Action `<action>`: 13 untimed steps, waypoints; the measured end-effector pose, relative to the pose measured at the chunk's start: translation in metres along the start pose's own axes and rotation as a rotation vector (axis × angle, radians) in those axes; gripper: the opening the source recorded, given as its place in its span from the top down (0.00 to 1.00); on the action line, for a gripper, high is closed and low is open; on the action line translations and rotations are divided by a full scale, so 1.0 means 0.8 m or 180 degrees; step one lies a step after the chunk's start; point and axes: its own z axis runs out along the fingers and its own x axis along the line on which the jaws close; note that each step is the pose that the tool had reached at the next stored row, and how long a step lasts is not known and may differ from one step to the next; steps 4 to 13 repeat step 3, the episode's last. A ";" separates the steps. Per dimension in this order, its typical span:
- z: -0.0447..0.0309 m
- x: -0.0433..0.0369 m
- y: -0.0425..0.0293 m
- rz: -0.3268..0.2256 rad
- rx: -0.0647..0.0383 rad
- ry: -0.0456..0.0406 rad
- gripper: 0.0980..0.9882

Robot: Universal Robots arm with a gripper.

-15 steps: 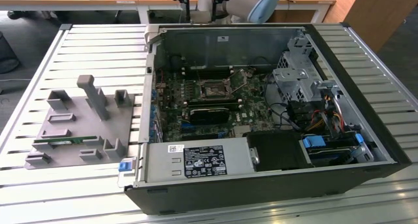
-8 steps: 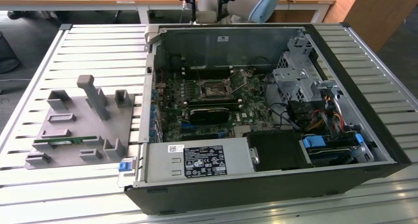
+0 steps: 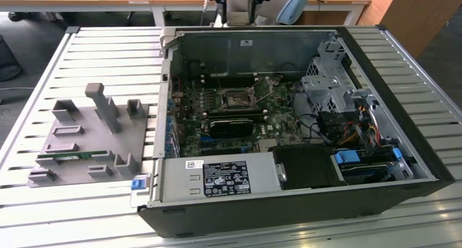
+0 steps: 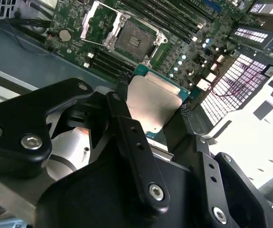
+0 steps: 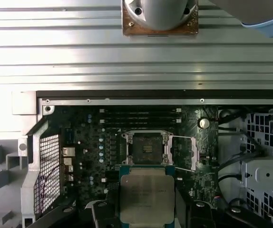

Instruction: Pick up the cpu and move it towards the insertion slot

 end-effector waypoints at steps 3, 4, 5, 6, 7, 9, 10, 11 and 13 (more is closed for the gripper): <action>0.0000 -0.001 0.0000 0.0000 0.0000 0.0000 0.50; 0.0000 -0.001 0.0000 0.0000 0.0000 0.0000 0.50; 0.0000 -0.001 0.0000 0.0000 0.0000 0.0000 0.50; 0.0000 -0.001 0.0000 0.0000 0.0000 0.0000 0.50; 0.0000 -0.001 0.0000 0.0000 0.0000 0.0000 0.50; 0.0000 -0.001 0.0000 0.0000 0.0000 0.0000 0.50; 0.0000 -0.001 0.0000 0.0000 0.0000 0.0000 0.50; 0.0000 -0.001 0.0000 0.0000 0.0000 0.0000 0.50; 0.0000 -0.001 0.0000 0.0000 0.0000 0.0000 0.50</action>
